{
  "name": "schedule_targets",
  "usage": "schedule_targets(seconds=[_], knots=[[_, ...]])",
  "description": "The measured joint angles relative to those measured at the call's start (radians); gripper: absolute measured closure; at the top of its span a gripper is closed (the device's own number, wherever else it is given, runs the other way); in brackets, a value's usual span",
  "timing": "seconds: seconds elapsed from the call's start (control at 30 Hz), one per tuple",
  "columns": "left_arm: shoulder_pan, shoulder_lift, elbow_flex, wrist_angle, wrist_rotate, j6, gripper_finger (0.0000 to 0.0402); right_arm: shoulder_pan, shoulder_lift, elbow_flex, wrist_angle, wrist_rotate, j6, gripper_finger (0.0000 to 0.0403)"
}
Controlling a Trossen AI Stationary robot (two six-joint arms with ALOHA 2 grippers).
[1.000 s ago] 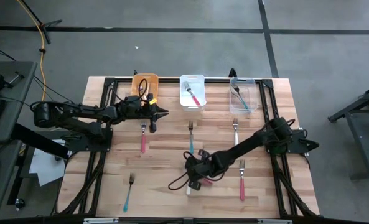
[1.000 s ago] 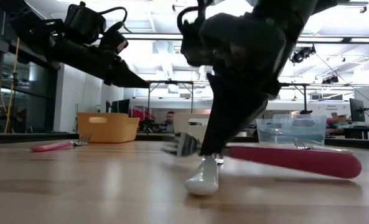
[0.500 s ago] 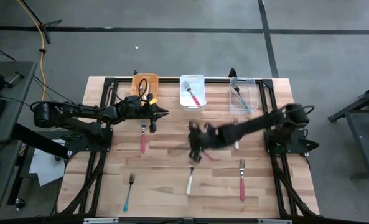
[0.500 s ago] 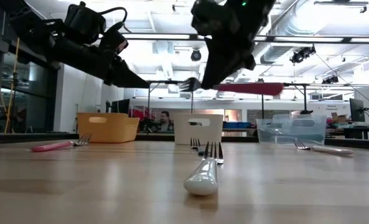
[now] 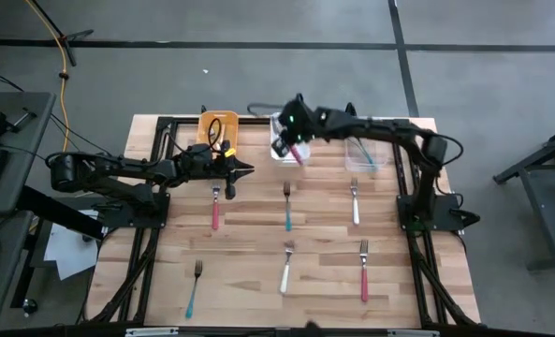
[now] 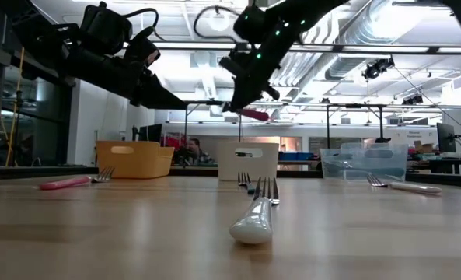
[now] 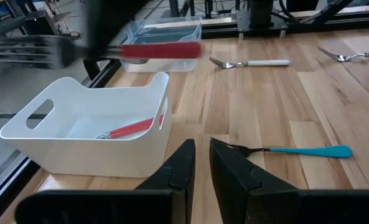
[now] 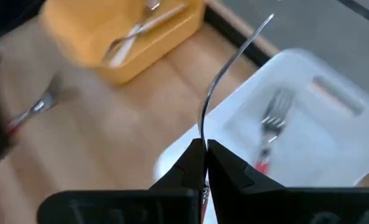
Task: Sort silverware by color (type)
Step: Put the bottom left pink fork into the white bin, then put the top blue fork into the transparent bin
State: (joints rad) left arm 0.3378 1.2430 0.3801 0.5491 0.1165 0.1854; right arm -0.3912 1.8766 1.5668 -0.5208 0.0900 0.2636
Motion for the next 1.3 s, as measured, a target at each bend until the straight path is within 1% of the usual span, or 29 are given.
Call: schedule_targets(seconds=[0.13,0.27,0.4,0.53,0.9,1.0,1.2,1.3], knots=[[0.000,0.000,0.000,0.000,0.000,0.000,0.0362,-0.092,0.093,0.091,-0.061,-0.031,-0.030,0.0396],[0.000,0.000,0.000,-0.001,0.000,0.002,0.0362,-0.144,0.166,0.100,-0.073,-0.087,-0.045,0.0396],[0.000,0.000,0.000,-0.001,0.000,0.018,0.0362,-0.163,0.216,0.087,-0.041,-0.111,-0.054,0.0396],[0.000,0.000,0.000,0.000,0.000,0.019,0.0362,-0.173,0.236,0.087,0.004,-0.133,-0.060,0.0396],[0.000,0.000,0.000,0.002,0.000,0.019,0.0362,-0.178,0.278,0.087,0.005,-0.154,-0.040,0.0394],[0.000,0.000,0.000,-0.002,0.000,0.018,0.0362,-0.178,0.279,0.087,0.004,-0.154,-0.039,0.0382],[0.000,0.000,0.000,-0.006,0.002,0.002,0.0362,-0.178,0.254,0.087,0.008,-0.154,-0.080,0.0337],[0.000,0.000,0.000,-0.006,0.002,0.001,0.0362,-0.178,0.235,0.087,0.018,-0.152,-0.108,0.0326]])
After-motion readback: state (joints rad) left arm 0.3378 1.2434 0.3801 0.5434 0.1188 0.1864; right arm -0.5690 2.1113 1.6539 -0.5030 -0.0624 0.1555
